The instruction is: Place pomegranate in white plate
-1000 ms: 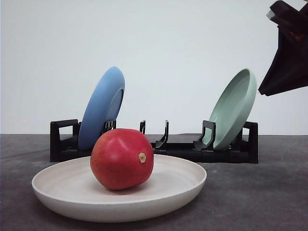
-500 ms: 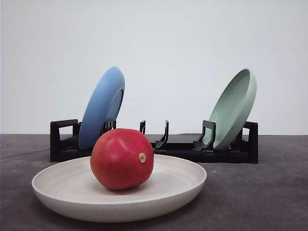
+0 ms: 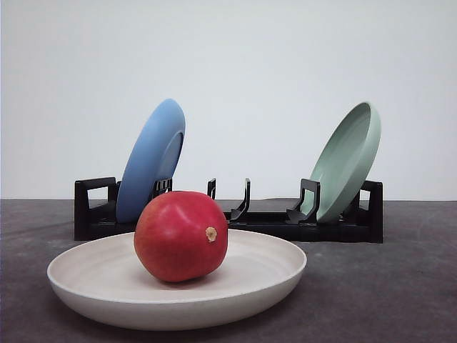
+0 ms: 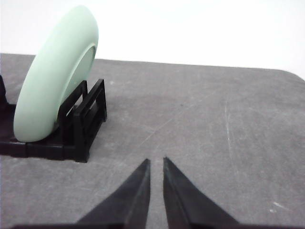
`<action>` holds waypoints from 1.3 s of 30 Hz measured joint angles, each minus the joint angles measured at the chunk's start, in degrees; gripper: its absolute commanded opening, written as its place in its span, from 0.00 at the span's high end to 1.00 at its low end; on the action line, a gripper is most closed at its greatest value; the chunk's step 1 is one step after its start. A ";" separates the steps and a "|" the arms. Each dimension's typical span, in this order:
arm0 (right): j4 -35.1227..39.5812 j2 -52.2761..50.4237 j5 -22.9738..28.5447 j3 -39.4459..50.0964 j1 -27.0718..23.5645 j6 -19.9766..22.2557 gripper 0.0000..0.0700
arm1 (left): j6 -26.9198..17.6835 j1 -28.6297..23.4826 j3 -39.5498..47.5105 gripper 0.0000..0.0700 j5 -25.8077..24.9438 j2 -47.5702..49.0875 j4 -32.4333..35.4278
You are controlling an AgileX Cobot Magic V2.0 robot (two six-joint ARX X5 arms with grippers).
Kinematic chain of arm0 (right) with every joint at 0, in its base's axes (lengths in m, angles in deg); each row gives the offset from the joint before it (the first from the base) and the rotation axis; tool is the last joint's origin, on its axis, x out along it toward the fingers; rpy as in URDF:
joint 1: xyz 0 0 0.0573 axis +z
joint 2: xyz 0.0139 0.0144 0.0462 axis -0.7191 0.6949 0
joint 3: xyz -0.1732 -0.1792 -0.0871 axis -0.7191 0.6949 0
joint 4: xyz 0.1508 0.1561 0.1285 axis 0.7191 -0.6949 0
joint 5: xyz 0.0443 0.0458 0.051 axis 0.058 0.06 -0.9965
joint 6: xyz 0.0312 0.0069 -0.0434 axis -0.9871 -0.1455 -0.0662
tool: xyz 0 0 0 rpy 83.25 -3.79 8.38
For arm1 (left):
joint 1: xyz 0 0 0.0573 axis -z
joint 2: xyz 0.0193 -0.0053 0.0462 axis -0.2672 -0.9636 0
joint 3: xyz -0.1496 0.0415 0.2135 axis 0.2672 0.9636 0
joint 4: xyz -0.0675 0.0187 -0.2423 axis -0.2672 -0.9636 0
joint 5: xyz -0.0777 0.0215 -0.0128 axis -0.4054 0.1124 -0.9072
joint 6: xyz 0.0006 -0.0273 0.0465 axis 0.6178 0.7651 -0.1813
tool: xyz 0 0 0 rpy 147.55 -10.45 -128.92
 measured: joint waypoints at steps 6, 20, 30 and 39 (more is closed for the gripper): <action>0.19 0.07 -0.15 0.14 -0.01 0.00 0.94 | 0.00 0.00 0.00 0.98 0.00 0.00 0.00; 0.31 0.07 -0.15 0.13 -0.01 0.00 0.94 | 0.00 0.00 0.00 0.98 0.00 0.00 0.00; 0.35 0.07 -0.15 0.14 -0.01 0.00 0.94 | 0.00 0.00 0.00 0.98 0.00 0.00 0.00; 0.35 0.07 -0.15 0.12 -0.01 0.00 0.94 | 0.00 0.00 0.00 0.98 0.00 0.00 0.00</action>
